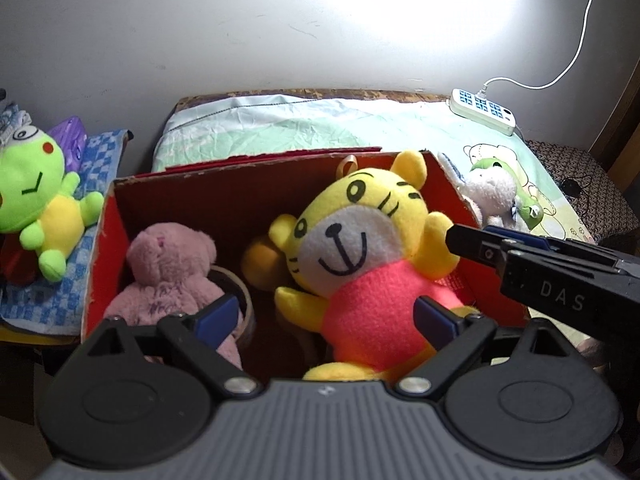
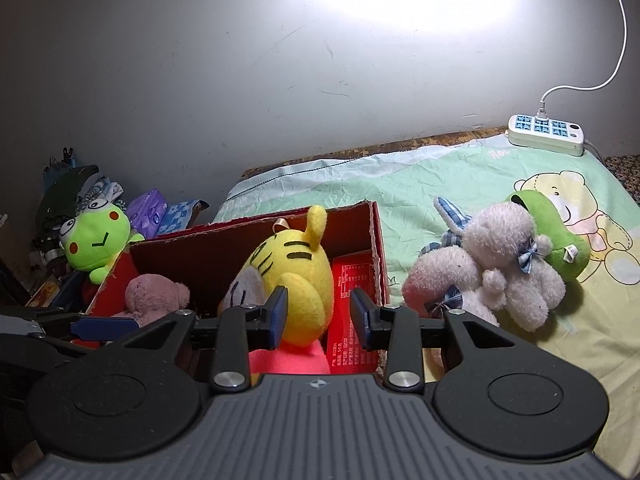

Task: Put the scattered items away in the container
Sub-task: 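Open the right gripper to release the tiger plush in the box, then withdraw the right gripper up out of the red box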

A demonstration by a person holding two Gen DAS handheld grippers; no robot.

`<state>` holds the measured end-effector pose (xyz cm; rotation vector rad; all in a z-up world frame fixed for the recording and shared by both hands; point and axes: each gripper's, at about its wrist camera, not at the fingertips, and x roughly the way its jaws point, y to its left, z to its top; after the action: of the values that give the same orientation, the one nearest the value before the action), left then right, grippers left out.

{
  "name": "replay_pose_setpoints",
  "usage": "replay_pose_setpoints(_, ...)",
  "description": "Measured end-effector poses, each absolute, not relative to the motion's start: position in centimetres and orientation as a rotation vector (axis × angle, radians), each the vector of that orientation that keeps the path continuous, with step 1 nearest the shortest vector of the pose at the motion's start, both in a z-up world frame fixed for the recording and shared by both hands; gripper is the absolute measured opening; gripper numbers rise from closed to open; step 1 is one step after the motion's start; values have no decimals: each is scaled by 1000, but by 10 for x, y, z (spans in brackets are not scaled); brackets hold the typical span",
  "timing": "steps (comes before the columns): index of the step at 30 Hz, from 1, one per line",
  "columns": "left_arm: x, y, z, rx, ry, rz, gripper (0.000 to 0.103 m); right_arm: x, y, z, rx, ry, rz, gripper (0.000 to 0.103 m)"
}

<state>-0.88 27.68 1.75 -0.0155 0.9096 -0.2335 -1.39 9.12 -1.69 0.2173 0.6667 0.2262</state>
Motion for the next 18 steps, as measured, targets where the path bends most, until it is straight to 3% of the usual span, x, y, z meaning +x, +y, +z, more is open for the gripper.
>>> replay_pose_setpoints(18, -22, 276, 2, 14, 955, -84, 91, -28, 93, -20, 207, 706, 227, 38)
